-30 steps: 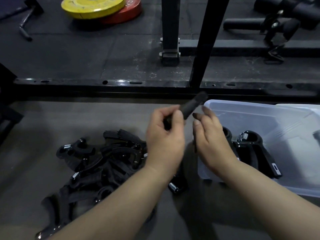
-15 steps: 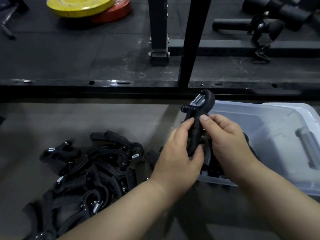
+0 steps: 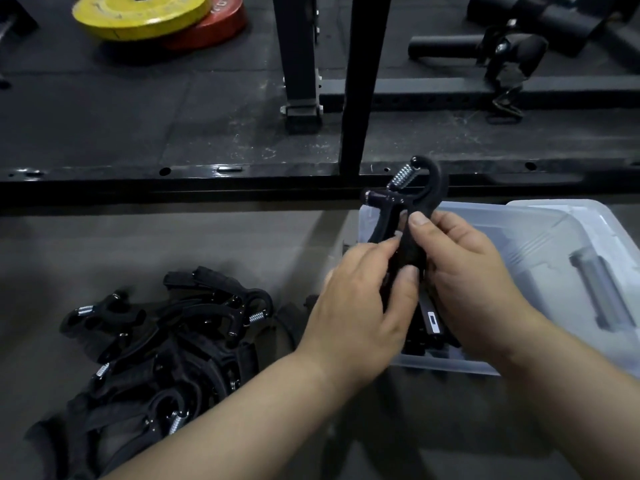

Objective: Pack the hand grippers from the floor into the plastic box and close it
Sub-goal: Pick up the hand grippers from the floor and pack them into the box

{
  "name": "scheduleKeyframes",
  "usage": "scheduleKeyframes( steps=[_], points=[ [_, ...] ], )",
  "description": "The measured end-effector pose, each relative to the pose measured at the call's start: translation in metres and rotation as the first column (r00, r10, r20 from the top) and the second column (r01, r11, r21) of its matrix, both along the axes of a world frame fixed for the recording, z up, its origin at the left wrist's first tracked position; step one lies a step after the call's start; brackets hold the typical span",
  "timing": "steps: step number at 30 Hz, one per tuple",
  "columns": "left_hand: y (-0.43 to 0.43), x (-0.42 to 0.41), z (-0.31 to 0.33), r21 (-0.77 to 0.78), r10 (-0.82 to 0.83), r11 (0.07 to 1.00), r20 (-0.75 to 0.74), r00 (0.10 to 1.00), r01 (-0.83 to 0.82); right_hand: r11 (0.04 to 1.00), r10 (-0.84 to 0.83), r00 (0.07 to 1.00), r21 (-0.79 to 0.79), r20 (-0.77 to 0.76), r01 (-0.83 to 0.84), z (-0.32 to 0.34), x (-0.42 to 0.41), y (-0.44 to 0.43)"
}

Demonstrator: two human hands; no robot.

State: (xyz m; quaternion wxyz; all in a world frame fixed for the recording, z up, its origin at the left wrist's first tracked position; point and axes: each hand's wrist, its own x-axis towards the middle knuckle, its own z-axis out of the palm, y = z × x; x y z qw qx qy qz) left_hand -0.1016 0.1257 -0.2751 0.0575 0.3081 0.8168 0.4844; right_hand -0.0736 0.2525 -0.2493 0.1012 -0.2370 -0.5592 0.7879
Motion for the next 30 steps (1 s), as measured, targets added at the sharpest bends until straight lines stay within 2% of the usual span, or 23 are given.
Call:
scheduleKeyframes(
  steps=[2,4,6,8,10,13,14,16,19,21,24,25,27,30],
  points=[
    [0.001,0.000,0.001,0.111,0.158,0.982,-0.057,0.986,-0.151,1.000,-0.028,1.000,-0.010,0.011,0.029,-0.001,-0.002,0.002],
    [0.000,-0.004,0.001,0.107,0.248,0.963,-0.008,0.969,-0.246,0.998,-0.034,0.999,-0.052,0.022,0.035,-0.003,-0.003,0.004],
    [0.001,-0.011,0.002,0.006,0.169,0.985,0.194,0.966,-0.174,0.990,-0.032,0.999,-0.135,0.021,0.035,-0.005,-0.003,0.007],
    [0.003,-0.013,0.004,0.067,0.014,0.997,0.426,0.905,-0.047,0.982,-0.005,0.999,-0.189,0.035,0.011,-0.006,-0.001,0.009],
    [0.005,-0.013,0.005,0.168,-0.030,0.983,0.526,0.850,-0.070,0.984,0.025,0.998,-0.179,0.053,-0.015,-0.010,0.002,0.012],
    [0.005,-0.015,0.004,0.253,-0.030,0.956,0.588,0.808,-0.148,0.990,0.035,0.995,-0.137,0.096,-0.022,-0.017,0.006,0.018],
    [0.005,-0.016,0.002,0.232,-0.015,0.963,0.562,0.827,-0.139,0.996,0.052,0.990,-0.077,0.130,-0.042,-0.020,0.007,0.020],
    [0.004,-0.017,-0.002,0.075,0.025,0.995,0.396,0.918,-0.059,0.978,0.115,0.961,0.141,0.250,-0.154,-0.023,0.010,0.026],
    [0.004,-0.019,-0.011,-0.186,-0.031,0.982,0.078,0.997,0.045,0.835,0.095,0.886,0.448,0.454,-0.319,-0.024,0.013,0.035],
    [0.003,-0.020,-0.017,-0.249,-0.079,0.966,-0.012,0.997,0.073,0.757,0.060,0.853,0.533,0.519,-0.378,-0.020,0.015,0.041],
    [0.003,-0.017,-0.025,-0.257,-0.141,0.960,-0.090,0.986,0.113,0.711,0.006,0.845,0.591,0.535,-0.380,-0.017,0.013,0.051],
    [0.003,-0.018,-0.028,-0.232,-0.132,0.967,-0.101,0.986,0.106,0.667,-0.025,0.843,0.637,0.537,-0.386,-0.019,0.012,0.056],
    [0.004,-0.023,-0.034,-0.179,-0.063,0.982,-0.061,0.996,0.051,0.559,-0.088,0.823,0.711,0.561,-0.426,-0.022,0.010,0.066],
    [0.002,-0.031,-0.046,-0.228,-0.048,0.972,0.047,0.998,0.057,0.478,-0.114,0.768,0.712,0.630,-0.514,-0.028,0.009,0.075]
  ],
)
